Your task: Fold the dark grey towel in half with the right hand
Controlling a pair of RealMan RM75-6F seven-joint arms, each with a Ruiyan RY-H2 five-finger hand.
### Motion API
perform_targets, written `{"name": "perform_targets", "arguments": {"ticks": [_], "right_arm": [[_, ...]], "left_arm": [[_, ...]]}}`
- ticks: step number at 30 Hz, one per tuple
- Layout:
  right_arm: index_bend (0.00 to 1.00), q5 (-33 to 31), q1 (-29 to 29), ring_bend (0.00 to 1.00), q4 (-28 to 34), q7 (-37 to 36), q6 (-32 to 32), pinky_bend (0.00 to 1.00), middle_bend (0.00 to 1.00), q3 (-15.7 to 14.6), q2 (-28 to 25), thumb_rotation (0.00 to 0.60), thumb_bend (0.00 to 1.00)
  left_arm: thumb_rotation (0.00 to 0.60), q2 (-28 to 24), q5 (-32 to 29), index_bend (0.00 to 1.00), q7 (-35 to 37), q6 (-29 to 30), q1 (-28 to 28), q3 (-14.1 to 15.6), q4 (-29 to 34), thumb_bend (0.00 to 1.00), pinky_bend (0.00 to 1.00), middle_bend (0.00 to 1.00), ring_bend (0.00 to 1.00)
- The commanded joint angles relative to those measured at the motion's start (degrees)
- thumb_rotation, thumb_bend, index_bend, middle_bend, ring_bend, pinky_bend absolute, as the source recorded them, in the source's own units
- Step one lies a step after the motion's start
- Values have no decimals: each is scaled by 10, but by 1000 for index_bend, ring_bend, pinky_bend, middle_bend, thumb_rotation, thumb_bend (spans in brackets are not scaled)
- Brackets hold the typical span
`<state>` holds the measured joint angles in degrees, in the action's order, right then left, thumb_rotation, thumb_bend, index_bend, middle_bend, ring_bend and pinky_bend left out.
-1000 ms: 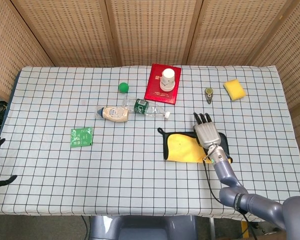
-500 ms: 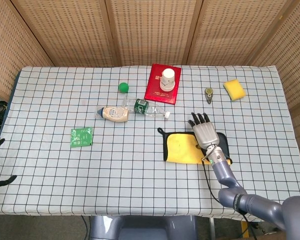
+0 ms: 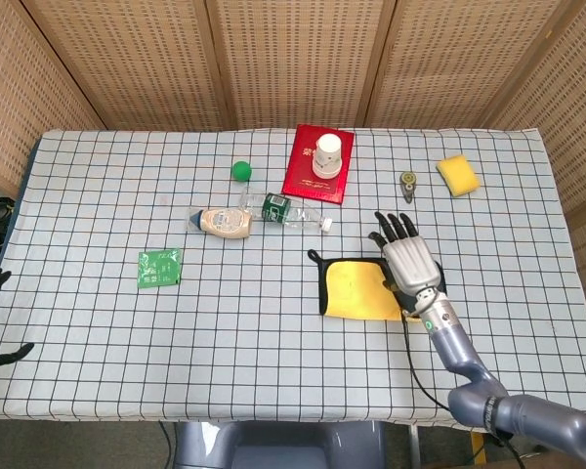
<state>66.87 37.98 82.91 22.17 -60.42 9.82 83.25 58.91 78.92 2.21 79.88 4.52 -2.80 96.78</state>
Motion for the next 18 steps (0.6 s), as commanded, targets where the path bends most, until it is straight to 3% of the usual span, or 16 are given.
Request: {"name": "perform_targets", "arguments": {"ticks": [1, 8, 13, 18], "right_arm": [[355, 52, -34, 0, 48, -27, -19, 0, 0, -42, -50, 600, 88], [458, 134, -67, 0, 51, -52, -40, 0, 0, -101, -70, 600, 197], [478, 160, -74, 0, 30, -59, -47, 0, 0, -114, -56, 600, 286], [494, 181, -75, 0, -7, -45, -51, 0, 0, -119, -31, 600, 303]], "left_arm": [[600, 0, 3, 0, 0, 2, 0, 1, 2, 0, 0, 0, 0], [600, 0, 11, 0, -4, 6, -1, 4, 6, 0, 0, 0, 0], [600, 0, 12, 0, -6, 9, -3, 4, 8, 0, 0, 0, 0], [600, -1, 11, 0, -5, 9, -3, 4, 8, 0, 0, 0, 0]]}}
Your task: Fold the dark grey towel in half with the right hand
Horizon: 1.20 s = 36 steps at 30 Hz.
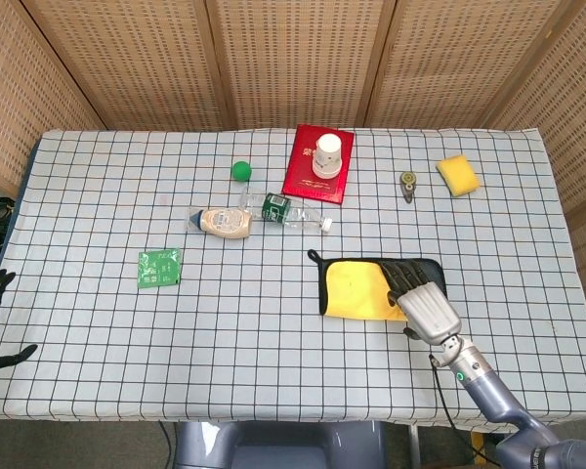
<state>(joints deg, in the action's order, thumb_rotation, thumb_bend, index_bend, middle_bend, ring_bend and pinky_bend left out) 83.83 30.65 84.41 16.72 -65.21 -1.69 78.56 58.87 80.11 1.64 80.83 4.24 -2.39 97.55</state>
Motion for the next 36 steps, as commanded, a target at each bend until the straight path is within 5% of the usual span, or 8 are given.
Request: {"name": "perform_targets", "arguments": {"ticks": [1, 22, 36], "right_arm": [[495, 15, -3, 0, -31, 10, -4, 0, 0, -4, 22, 600, 306], [556, 70, -16, 0, -219, 14, -30, 0, 15, -13, 94, 600, 510], [567, 76, -19, 0, -273, -11, -30, 0, 22, -7, 108, 600, 582]], "left_arm": [[600, 0, -1, 0, 1, -1, 0, 0, -1, 0, 0, 0, 0], [600, -1, -5, 0, 5, -3, 1, -2, -3, 0, 0, 0, 0], [600, 1, -6, 0, 0, -5, 2, -1, -3, 0, 0, 0, 0]]}}
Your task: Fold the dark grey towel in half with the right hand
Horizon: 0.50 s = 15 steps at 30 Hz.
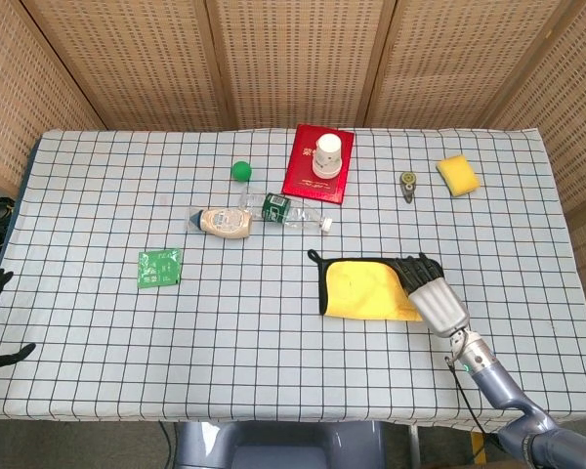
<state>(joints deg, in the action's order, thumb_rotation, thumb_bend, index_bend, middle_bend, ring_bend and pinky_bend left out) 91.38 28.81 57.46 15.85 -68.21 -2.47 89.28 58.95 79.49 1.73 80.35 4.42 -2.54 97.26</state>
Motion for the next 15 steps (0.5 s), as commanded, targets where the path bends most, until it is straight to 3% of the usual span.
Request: {"name": "perform_targets", "arguments": {"ticks": [1, 15], "right_arm": [[567, 0, -1, 0, -5, -4, 1, 0, 22, 1, 2, 600, 583], [622, -22, 10, 0, -54, -20, 28, 19, 53, 27, 22, 600, 597]], "left_arm": [[600, 0, 0, 0, -1, 0, 0, 0, 0, 0, 0, 0, 0], [600, 0, -1, 0, 0, 1, 0, -1, 0, 0, 0, 0, 0]]}}
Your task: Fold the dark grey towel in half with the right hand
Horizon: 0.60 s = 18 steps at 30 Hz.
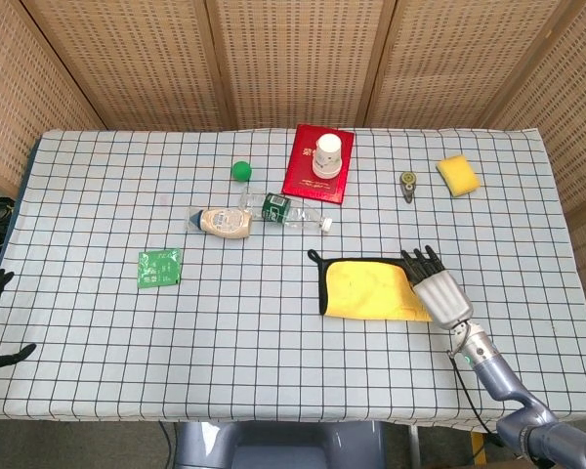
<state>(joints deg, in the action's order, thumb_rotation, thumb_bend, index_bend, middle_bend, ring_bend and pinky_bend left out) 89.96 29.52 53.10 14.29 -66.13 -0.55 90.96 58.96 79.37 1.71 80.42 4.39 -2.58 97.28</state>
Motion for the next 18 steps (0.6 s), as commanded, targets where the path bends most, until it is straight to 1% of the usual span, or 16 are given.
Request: {"name": "perform_targets", "arguments": {"ticks": [1, 5, 11, 18], "right_arm": [[623, -11, 4, 0, -14, -8, 10, 20, 54, 10, 7, 600, 597], [630, -21, 6, 0, -27, -17, 17, 23, 56, 18, 11, 600, 598], [629, -48, 9, 0, -36, -34, 36, 26, 60, 37, 16, 600, 598], [629, -79, 17, 0, -53, -32, 61, 29, 63, 59, 21, 600, 598]], "left_arm": [[600, 0, -1, 0, 1, 0, 0, 0, 0, 0, 0, 0, 0], [600, 0, -1, 0, 1, -1, 1, 0, -1, 0, 0, 0, 0], [600, 0, -3, 0, 0, -3, 1, -1, -1, 0, 0, 0, 0], [600, 2, -3, 0, -3, -4, 2, 0, 0, 0, 0, 0, 0]]}}
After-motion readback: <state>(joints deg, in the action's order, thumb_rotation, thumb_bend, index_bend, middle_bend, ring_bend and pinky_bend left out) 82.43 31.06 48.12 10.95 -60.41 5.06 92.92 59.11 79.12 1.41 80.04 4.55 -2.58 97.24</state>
